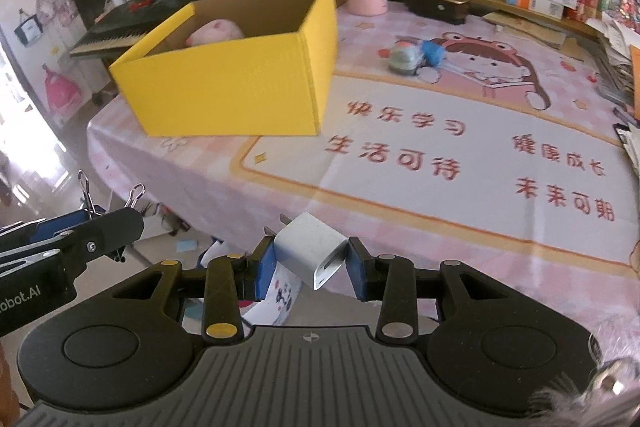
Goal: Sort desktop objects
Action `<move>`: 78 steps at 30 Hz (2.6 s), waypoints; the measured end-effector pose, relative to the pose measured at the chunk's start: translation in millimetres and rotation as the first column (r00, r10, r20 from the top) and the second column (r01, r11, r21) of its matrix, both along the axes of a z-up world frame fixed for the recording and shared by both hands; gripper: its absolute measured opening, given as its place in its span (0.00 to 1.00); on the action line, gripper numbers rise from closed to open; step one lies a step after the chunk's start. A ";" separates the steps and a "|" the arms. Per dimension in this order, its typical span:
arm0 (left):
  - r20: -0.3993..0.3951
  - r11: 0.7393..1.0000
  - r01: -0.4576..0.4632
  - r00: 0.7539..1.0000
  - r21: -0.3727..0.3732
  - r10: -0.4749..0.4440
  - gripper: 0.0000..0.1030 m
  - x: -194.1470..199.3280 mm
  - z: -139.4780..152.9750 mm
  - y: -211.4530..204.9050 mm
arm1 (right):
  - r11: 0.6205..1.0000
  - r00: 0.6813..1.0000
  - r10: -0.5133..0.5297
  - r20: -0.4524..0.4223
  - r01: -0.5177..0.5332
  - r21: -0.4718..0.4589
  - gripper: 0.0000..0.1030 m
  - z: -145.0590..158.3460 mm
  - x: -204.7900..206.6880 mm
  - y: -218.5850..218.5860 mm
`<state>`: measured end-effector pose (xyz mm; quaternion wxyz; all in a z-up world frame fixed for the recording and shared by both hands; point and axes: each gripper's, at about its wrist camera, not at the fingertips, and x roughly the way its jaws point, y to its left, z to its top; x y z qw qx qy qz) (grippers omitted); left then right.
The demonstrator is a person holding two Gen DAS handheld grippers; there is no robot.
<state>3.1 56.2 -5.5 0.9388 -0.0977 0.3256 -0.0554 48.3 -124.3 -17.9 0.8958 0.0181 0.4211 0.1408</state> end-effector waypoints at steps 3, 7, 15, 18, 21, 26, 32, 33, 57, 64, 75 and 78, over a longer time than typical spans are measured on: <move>0.000 1.000 -0.027 1.000 -0.003 0.027 0.37 -5.2 0.1 10.4 | 1.000 1.000 0.029 -0.003 -0.029 -0.003 0.34 -0.5 -2.5 13.0; 0.004 0.998 -0.058 0.998 -0.006 0.058 0.37 -13.0 0.3 23.5 | 0.998 0.998 0.063 -0.004 -0.063 -0.004 0.34 -0.4 -5.6 29.7; 0.014 0.994 -0.111 0.994 -0.009 0.111 0.37 -25.3 2.6 44.6 | 0.994 0.994 0.113 0.000 -0.113 -0.009 0.34 2.8 -8.9 55.5; 0.027 0.991 -0.131 0.991 -0.010 0.131 0.37 -28.3 5.4 51.6 | 0.993 0.993 0.120 0.012 -0.120 -0.011 0.34 6.6 -8.1 61.6; 0.042 0.989 -0.148 0.988 -0.009 0.149 0.37 -28.8 9.1 57.7 | 0.992 0.992 0.122 0.031 -0.122 -0.013 0.34 11.9 -6.0 66.2; 0.078 0.988 -0.155 0.985 -0.001 0.155 0.37 -26.1 18.7 62.7 | 0.991 0.988 0.134 0.072 -0.133 -0.017 0.34 23.0 -0.6 71.0; 0.128 0.988 -0.157 0.980 0.009 0.155 0.37 -13.6 31.3 65.8 | 0.990 0.983 0.138 0.125 -0.137 -0.011 0.34 38.4 13.5 72.4; 0.135 0.987 -0.158 0.979 0.010 0.155 0.37 -10.8 33.4 66.2 | 0.991 0.982 0.135 0.133 -0.135 -0.008 0.34 41.3 17.1 71.8; 0.228 0.984 -0.142 0.967 0.107 0.115 0.37 131.8 63.9 40.3 | 0.990 0.956 0.126 0.264 -0.138 0.027 0.34 84.1 175.9 57.8; 0.151 0.980 -0.140 0.981 0.140 0.119 0.37 177.9 44.2 31.3 | 0.983 0.958 0.184 0.220 -0.185 -0.017 0.34 62.3 232.9 67.1; 0.022 0.965 -0.170 0.985 0.199 0.169 0.37 231.0 12.0 23.9 | 0.936 0.946 0.312 0.083 -0.292 -0.195 0.34 16.5 314.2 104.1; -0.018 0.963 -0.162 0.985 0.216 0.170 0.38 239.5 6.0 20.8 | 0.908 0.933 0.360 0.009 -0.349 -0.232 0.34 7.4 329.7 115.7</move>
